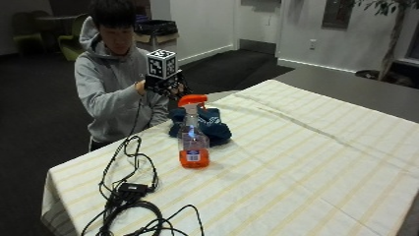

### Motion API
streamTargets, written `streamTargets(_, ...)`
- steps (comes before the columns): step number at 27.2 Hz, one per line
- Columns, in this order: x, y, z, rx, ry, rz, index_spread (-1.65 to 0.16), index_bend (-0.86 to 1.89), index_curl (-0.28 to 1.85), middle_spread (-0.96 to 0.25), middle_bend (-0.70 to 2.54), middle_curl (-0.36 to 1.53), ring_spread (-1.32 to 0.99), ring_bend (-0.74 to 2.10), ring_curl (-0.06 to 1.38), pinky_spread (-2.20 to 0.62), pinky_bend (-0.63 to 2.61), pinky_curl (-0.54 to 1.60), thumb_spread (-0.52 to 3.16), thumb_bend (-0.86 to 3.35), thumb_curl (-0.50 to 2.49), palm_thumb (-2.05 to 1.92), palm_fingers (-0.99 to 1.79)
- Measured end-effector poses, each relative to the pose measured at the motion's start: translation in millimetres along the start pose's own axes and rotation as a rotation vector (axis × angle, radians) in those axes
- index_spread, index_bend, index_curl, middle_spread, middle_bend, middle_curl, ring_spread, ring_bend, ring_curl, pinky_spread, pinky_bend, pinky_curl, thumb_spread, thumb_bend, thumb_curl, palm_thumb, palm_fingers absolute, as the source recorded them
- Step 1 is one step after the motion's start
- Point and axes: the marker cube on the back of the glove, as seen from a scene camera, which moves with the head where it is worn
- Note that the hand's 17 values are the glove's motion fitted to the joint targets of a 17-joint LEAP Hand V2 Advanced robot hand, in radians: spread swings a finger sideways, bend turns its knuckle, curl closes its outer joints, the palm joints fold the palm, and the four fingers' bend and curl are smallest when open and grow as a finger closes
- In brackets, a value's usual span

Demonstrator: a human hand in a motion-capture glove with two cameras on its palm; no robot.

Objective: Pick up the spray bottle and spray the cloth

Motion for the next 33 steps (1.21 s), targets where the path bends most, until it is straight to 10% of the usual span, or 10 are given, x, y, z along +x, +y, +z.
streamTargets(33,119.7,36.6,-11.0,0.4,-0.154,0.253,-0.29,0.1,0.14,0.02,0.21,0.25,0.07,0.28,0.18,0.23,0.65,0.32,0.95,-0.01,0.22,0.5,0.1)
